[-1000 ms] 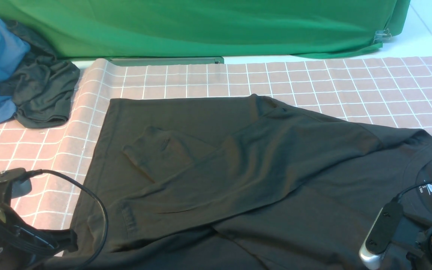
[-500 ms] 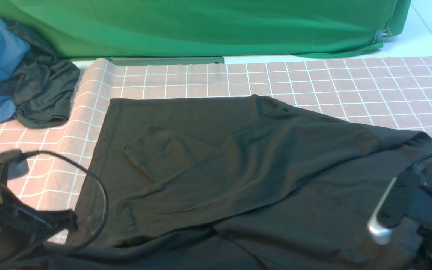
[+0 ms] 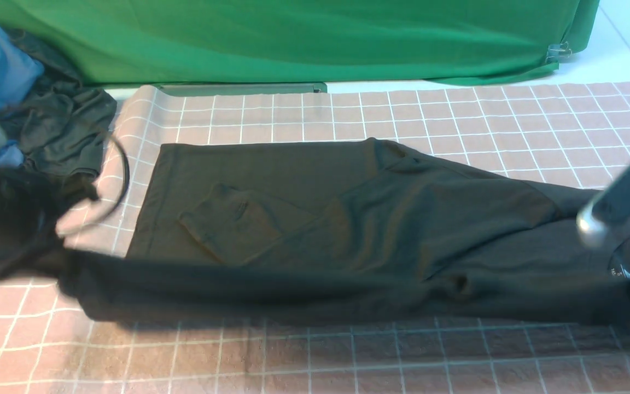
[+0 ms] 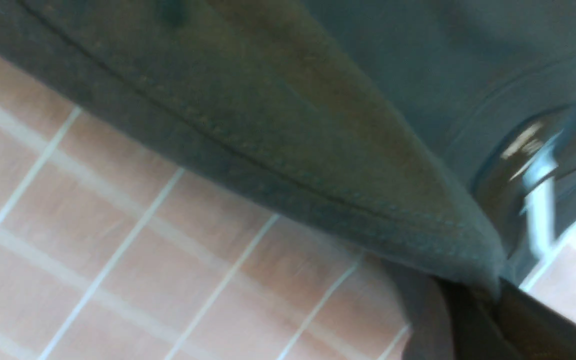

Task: Fold a long-sleeved shirt over a pink coffee tablecloth.
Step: 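Fold the black garment in half by bringing its near edge over to the far edge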

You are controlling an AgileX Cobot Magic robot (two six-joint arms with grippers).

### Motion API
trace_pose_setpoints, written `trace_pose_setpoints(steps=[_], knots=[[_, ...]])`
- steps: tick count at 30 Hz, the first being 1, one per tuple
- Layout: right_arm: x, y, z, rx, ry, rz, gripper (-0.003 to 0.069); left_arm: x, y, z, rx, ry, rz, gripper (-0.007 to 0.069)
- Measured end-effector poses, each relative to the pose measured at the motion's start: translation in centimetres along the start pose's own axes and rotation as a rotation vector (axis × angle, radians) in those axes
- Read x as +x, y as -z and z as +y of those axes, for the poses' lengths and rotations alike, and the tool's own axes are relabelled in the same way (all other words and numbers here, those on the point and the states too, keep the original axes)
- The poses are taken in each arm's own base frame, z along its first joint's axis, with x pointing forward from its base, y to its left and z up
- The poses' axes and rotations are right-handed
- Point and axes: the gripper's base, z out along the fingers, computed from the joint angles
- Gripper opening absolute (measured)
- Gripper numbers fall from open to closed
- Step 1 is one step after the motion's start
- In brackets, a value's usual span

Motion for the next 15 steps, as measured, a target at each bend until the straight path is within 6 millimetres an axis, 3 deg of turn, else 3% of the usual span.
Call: trace_pose_setpoints(steps=[3, 9, 15], knots=[[-1.5, -0.5, -1.4, 0.005, -0.013, -0.005, 0.0052, -2.3, -0.4, -1.2, 0.03, 0.023, -0.014, 0.0044], [-6.5, -3.4, -5.2, 0.015, -0.037, -0.002, 0.0052, -8.1, -2.2, -4.4, 0.053, 0.028, -0.039, 0.0044], [-11.1, -6.3, -8.0, 0.029, -0.021, -0.021, 0.0052, -12.7, -5.0, -6.8, 0.065, 0.037, -0.057, 0.0044]])
